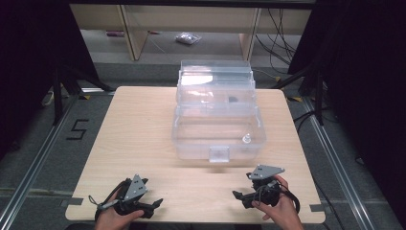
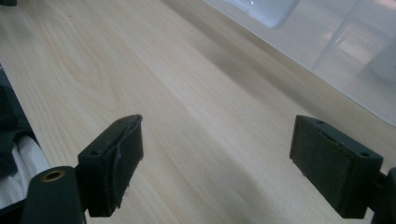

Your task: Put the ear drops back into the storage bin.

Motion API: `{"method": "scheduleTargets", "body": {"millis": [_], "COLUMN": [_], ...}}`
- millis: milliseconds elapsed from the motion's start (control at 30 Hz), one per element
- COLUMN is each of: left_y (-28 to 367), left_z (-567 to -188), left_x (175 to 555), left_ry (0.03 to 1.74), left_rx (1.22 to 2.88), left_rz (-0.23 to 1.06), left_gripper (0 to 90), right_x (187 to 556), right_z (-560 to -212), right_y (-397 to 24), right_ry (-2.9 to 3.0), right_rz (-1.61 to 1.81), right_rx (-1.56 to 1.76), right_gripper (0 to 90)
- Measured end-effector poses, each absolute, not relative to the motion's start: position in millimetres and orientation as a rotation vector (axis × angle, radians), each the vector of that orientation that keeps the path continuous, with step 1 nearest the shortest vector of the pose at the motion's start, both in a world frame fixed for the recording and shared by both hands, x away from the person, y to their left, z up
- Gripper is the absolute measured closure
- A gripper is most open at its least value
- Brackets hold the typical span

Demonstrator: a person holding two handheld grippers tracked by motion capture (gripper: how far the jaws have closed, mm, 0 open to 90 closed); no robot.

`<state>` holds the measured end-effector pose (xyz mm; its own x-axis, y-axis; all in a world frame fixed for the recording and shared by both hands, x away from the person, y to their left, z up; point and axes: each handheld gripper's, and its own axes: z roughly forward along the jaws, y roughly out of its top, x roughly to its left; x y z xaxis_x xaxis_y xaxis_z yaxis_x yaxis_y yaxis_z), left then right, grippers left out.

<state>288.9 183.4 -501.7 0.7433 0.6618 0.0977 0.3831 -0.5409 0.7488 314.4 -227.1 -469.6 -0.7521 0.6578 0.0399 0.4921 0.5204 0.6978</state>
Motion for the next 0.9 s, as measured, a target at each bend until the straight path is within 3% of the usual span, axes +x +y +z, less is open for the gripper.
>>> {"method": "scheduleTargets", "body": {"millis": [900], "left_y": [182.8], "left_z": [-501.7], "left_x": [288.2], "left_ry": [0.783], "left_rx": [2.201], "left_rz": [0.485], "left_gripper": [15.0], "right_x": [292.0], "right_z": [-485.5], "right_y": [-244.1], "right_ry": [2.533], "right_rz": [1.026], "right_rx": [1.087], "right_gripper": [17.2]}}
